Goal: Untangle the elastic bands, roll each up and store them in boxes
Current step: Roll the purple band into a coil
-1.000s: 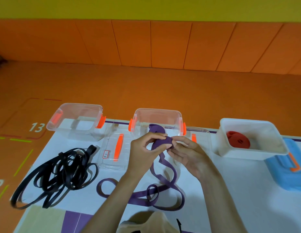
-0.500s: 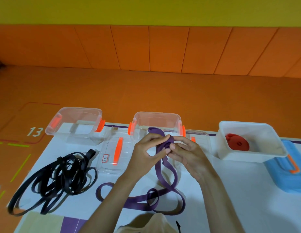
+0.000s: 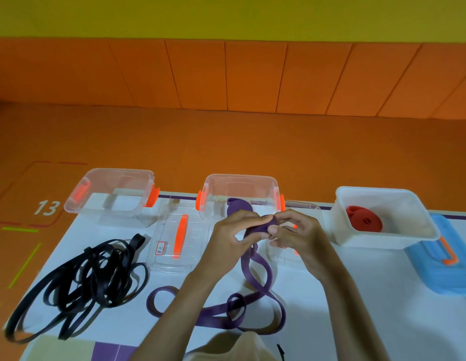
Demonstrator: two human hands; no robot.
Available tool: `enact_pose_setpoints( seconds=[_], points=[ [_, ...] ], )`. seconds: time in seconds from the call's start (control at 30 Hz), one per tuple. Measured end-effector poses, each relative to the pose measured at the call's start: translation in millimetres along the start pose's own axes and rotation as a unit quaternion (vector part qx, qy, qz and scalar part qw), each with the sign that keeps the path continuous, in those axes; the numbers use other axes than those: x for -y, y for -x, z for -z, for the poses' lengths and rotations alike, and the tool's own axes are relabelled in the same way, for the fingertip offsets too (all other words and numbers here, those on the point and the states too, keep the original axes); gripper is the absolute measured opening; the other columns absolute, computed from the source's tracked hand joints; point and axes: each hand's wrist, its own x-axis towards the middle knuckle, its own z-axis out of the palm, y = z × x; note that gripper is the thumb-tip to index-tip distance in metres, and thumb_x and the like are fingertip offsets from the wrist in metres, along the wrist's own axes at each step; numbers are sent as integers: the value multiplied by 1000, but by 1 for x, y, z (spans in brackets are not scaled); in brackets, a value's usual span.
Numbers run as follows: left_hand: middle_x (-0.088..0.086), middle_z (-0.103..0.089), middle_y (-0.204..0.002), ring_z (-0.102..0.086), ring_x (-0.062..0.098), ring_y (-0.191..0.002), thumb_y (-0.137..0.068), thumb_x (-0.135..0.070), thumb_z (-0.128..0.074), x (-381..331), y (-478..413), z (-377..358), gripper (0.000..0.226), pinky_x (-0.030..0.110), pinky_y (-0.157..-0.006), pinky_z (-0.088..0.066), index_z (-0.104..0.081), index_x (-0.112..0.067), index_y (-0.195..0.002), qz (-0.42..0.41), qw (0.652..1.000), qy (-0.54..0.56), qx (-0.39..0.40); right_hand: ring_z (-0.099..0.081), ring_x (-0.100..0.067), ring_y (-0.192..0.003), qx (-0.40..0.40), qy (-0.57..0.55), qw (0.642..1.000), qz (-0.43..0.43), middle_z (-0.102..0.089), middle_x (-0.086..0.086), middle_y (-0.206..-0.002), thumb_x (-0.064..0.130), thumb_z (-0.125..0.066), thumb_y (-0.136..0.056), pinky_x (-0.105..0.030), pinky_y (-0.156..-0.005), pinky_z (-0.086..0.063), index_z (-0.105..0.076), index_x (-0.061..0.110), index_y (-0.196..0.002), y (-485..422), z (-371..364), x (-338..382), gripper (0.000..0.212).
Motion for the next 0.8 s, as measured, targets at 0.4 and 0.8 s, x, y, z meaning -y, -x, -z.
enact_pose_setpoints(
  seconds=[0.4, 0.8],
  points=[
    [-8, -79, -107, -75, 17, -107, -84, -30, -84, -11, -6, -2, 22, 21, -92, -56, -79, -43, -102, 46, 981, 167, -85, -75, -30, -108, 17, -80, 996, -38, -78, -15, -112, 23, -81, -87, -32, -87, -62, -79, 17, -108, 1, -1, -2, 22],
    [-9, -71, -113, -69, 18, -111, -88, -16, -84, -2, -2, -2, 24, 28, -92, -56, -83, -26, -110, 11, 995, 48, -89, -79, -26, -101, 17, 1, 1000, 7, -80, -7, -105, 20, -83, -91, -28, -85, -63, -75, 32, -117, 2, -6, 2, 30]
  ],
)
